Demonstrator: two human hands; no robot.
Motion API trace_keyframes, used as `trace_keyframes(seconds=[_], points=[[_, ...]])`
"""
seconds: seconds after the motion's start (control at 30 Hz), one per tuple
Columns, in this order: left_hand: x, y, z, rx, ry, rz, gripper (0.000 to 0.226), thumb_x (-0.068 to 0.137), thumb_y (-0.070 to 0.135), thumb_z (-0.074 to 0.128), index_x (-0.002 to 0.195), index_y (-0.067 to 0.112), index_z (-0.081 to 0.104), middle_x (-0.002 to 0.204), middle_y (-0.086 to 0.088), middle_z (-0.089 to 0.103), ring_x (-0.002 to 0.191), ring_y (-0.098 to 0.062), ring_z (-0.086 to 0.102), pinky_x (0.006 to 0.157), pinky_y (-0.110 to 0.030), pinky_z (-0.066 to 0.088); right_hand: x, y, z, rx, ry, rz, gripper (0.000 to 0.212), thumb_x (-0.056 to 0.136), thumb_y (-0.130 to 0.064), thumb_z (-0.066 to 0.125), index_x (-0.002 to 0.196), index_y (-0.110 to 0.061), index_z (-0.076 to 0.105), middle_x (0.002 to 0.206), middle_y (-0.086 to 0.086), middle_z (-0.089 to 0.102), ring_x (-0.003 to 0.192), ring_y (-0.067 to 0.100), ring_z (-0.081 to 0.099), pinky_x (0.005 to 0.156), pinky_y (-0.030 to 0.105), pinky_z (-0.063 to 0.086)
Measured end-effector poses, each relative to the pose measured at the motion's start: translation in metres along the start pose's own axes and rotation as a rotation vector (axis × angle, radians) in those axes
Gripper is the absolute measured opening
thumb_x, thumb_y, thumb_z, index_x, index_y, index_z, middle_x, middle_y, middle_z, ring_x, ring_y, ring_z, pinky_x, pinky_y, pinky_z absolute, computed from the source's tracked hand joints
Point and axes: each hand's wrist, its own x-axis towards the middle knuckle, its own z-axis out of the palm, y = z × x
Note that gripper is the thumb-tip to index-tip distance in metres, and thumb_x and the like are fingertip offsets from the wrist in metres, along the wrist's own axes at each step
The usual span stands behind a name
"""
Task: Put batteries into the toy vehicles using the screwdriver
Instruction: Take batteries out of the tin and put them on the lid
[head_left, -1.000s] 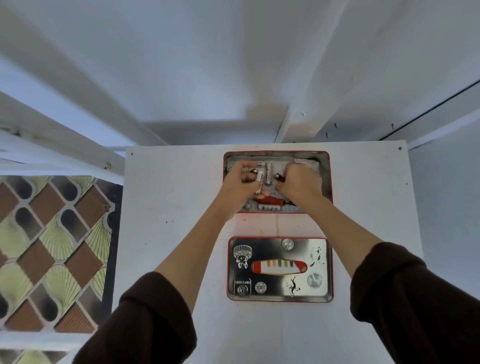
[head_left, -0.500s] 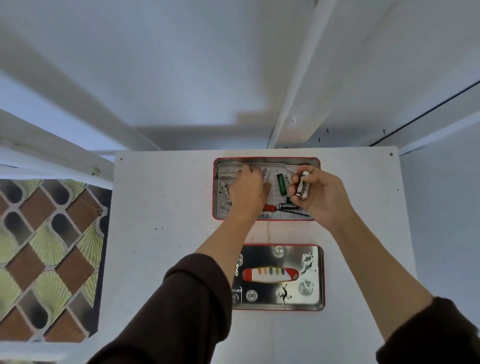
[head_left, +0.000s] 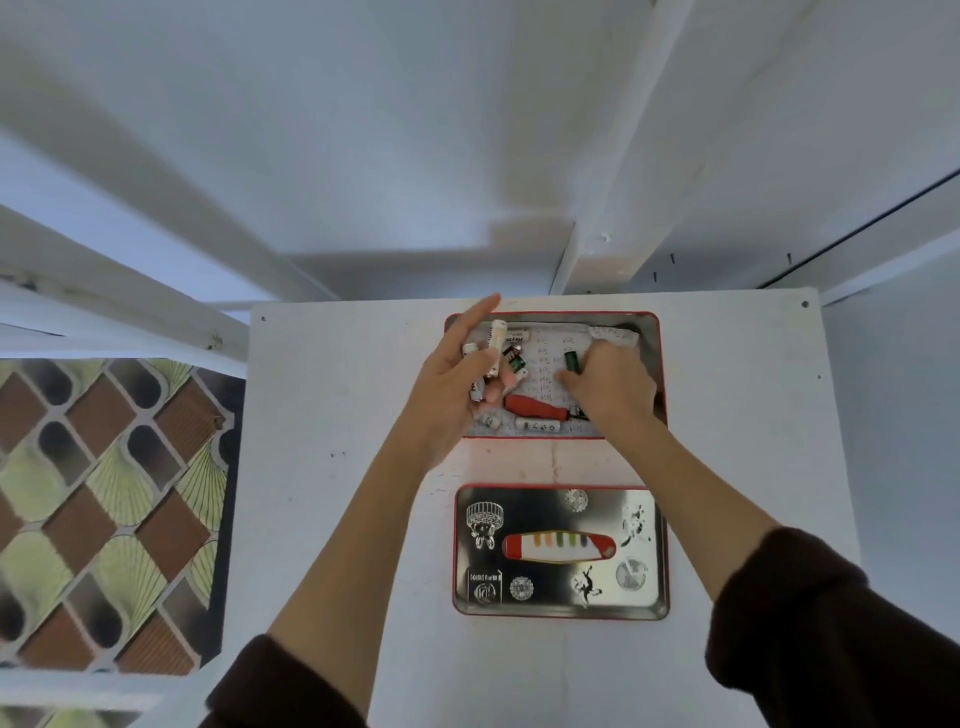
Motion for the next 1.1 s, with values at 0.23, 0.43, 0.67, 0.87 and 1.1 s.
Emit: trace_keyframes(seconds=[0.23,0.43,0.67,0.87,1.1], points=[[0.004,-0.003,-0.002,-0.067,0.005,-0.038,0.021,0.096,-0.006,0.041,0.095,0.009,0.056,0.067,-0.004,0.061,0.062,-0.015,0.061,0.057,-0.025,0.053,0.000,0.000,-0.009,0.427,-0.137,0.053,0.016,0.086,-0.021,0.058,0.079,-0.009,0.049,0.063,0.001,0.049,0.055,0.014,0.049,0.048,0.022,0.036],[0.020,-0.010,0.005,0.387,0.004,-0.117,0.023,0.097,-0.005,0.041,0.087,0.014,0.051,0.070,-0.002,0.049,0.054,-0.009,0.041,0.049,-0.020,0.039,-0.008,0.004,-0.029,0.913,-0.264,0.150,0.017,0.085,0.003,0.043,0.084,-0.008,0.056,0.060,0.008,0.051,0.046,0.013,0.041,0.039,0.021,0.034],[0.041,-0.033,0.012,1.011,0.128,-0.049,0.009,0.097,0.011,0.055,0.103,0.011,0.061,0.124,-0.010,0.059,0.100,-0.022,0.060,0.071,-0.028,0.056,-0.015,0.014,-0.035,1.364,-0.360,0.156,0.020,0.078,0.007,0.033,0.073,-0.004,0.048,0.054,0.009,0.044,0.035,0.014,0.037,0.034,0.017,0.030],[0.041,-0.036,0.015,1.112,0.217,-0.030,0.017,0.093,0.013,0.062,0.107,0.003,0.063,0.108,-0.015,0.067,0.086,-0.030,0.066,0.070,-0.033,0.052,-0.015,0.016,-0.037,1.295,-0.299,0.146,0.017,0.085,0.004,0.050,0.074,-0.009,0.051,0.051,0.004,0.048,0.038,0.015,0.043,0.037,0.019,0.037],[0.041,-0.035,0.019,1.329,0.154,-0.008,0.016,0.097,0.014,0.054,0.099,-0.001,0.060,0.098,-0.015,0.065,0.091,-0.031,0.063,0.067,-0.032,0.045,-0.006,0.011,-0.026,0.785,-0.186,0.113,0.006,0.088,-0.004,0.057,0.088,-0.010,0.059,0.071,0.005,0.057,0.043,0.012,0.051,0.044,0.021,0.045]])
